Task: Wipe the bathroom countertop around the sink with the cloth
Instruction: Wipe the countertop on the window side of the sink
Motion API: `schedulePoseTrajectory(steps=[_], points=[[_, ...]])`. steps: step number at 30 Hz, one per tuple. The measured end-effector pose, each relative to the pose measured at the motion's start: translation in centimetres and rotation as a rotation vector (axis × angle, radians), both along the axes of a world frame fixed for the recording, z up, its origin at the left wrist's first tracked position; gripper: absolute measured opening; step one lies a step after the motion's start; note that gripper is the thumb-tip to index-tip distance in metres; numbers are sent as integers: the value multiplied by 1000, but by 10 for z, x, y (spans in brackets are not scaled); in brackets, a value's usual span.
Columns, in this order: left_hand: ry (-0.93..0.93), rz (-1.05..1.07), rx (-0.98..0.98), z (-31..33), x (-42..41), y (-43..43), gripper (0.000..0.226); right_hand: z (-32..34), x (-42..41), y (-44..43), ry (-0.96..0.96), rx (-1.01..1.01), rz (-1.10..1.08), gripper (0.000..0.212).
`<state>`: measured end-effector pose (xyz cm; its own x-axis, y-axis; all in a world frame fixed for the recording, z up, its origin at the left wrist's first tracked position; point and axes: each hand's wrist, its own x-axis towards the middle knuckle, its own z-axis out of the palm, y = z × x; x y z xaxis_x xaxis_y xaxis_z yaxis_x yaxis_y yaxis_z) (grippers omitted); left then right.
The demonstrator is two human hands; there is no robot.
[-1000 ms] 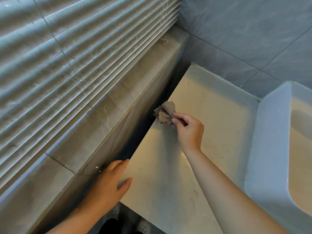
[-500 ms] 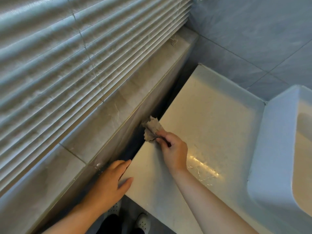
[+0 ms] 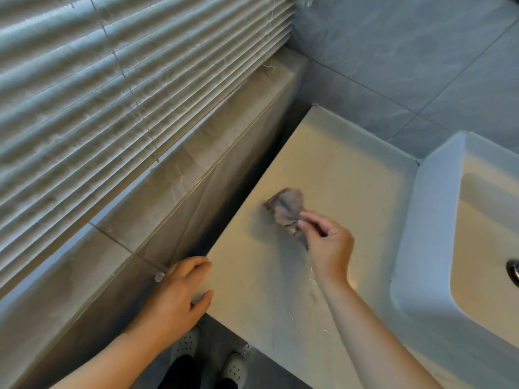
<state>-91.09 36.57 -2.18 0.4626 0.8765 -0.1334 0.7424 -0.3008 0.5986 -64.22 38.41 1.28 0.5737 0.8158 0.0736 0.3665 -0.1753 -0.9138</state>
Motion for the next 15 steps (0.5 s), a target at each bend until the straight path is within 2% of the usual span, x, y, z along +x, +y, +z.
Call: schedulePoseTrajectory(steps=[5, 9, 15], points=[[25, -75, 148, -2, 20, -3, 52, -19, 58, 13, -96, -102, -81, 19], [69, -117, 186, -6, 30, -9, 60, -43, 39, 3, -85, -95, -92, 21], [161, -149, 209, -11, 32, -13, 62, -48, 1, -36, -91, -86, 103, 26]])
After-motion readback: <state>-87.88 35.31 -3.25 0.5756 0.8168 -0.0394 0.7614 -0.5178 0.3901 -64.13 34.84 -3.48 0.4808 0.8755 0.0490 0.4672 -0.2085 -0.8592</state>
